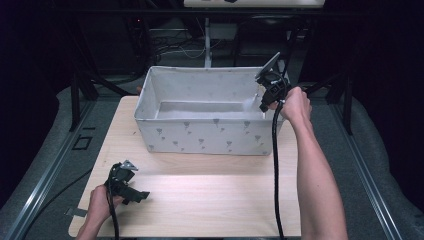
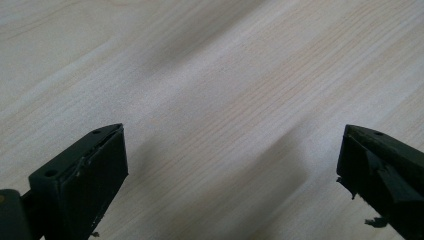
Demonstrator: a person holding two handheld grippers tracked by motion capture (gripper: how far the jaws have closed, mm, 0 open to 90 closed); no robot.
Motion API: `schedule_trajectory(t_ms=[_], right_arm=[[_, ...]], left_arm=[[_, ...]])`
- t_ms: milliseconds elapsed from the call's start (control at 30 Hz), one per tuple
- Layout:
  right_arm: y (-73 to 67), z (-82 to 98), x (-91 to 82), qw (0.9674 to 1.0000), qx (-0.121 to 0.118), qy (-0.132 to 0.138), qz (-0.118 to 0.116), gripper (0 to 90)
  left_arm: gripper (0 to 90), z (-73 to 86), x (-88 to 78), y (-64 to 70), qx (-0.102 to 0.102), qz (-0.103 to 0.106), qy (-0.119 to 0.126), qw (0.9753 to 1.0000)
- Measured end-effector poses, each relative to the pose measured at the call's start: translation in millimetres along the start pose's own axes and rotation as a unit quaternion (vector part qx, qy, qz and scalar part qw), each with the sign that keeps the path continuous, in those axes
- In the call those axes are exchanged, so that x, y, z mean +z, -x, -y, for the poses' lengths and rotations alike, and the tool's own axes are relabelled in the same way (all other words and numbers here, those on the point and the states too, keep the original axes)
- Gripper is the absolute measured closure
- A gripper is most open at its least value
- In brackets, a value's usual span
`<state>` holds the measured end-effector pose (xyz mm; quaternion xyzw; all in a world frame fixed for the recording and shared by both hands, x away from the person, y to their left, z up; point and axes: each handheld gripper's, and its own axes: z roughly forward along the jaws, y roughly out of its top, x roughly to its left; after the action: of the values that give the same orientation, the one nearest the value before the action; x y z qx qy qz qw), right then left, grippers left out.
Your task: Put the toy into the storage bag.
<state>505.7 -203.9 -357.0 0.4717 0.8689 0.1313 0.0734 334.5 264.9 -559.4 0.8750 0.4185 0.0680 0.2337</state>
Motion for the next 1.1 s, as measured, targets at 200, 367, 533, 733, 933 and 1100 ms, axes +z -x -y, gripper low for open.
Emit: schedule_trajectory(t_ms=[200,367,533,733,933,1100], right_arm=[[1.4,5.1,10.4,1.0000,0.002,-0.007,-0.001,88.4],[3.4,7.9,17.0,0.9998,0.007,-0.019,-0.003,88.3],[5.4,10.1,22.7,0.9996,0.013,-0.023,-0.006,88.3],[5.9,10.5,22.5,0.9995,0.017,-0.025,-0.008,88.1],[6.0,10.9,10.9,0.9996,0.025,-0.005,-0.010,78.1],[5.7,9.5,-7.2,0.9995,0.026,0.016,-0.002,63.0]], left_arm=[[0.1,-0.1,0.2,-0.1,0.000,0.000,-0.001,1.0000],[0.1,-0.1,0.2,-0.2,0.001,0.000,-0.001,1.0000],[0.1,0.0,0.2,-0.1,0.001,-0.001,-0.001,1.0000],[0.1,0.1,0.4,0.8,-0.001,-0.004,0.001,1.0000],[0.1,-0.2,-0.1,0.2,0.001,0.000,-0.001,1.0000],[0.1,-0.3,0.0,0.5,0.001,0.000,-0.001,1.0000]])
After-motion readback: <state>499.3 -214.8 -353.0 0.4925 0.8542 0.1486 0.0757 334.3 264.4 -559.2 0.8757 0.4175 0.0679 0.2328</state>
